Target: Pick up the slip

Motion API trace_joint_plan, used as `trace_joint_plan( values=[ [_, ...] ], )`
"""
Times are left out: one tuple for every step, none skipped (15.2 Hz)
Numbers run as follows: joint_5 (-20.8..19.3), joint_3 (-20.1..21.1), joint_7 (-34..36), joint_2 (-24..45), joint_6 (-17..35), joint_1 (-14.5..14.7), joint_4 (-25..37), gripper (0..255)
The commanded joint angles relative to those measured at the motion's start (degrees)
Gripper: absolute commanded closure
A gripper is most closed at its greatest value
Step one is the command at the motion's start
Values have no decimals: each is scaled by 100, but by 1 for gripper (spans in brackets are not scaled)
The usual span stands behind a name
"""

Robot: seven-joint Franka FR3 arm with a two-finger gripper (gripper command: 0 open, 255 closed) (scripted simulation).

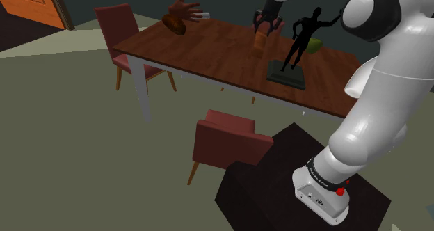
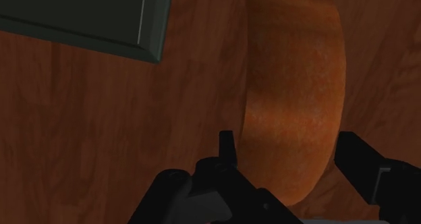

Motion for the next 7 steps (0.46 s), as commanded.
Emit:
trace_joint_plan(
  values=[
    [-5,1,23,3,-162,1,166,255],
    [-6,0,28,9,-241,-3,251,255],
    [-6,-2,34,16,-322,-8,339,255],
    [-6,-3,39,25,-403,-12,429,255],
    [-5,-4,44,35,-485,-17,521,255],
    [-5,-4,44,36,-496,-18,533,255],
    [-5,-4,44,37,-497,-18,535,255]
  ],
)
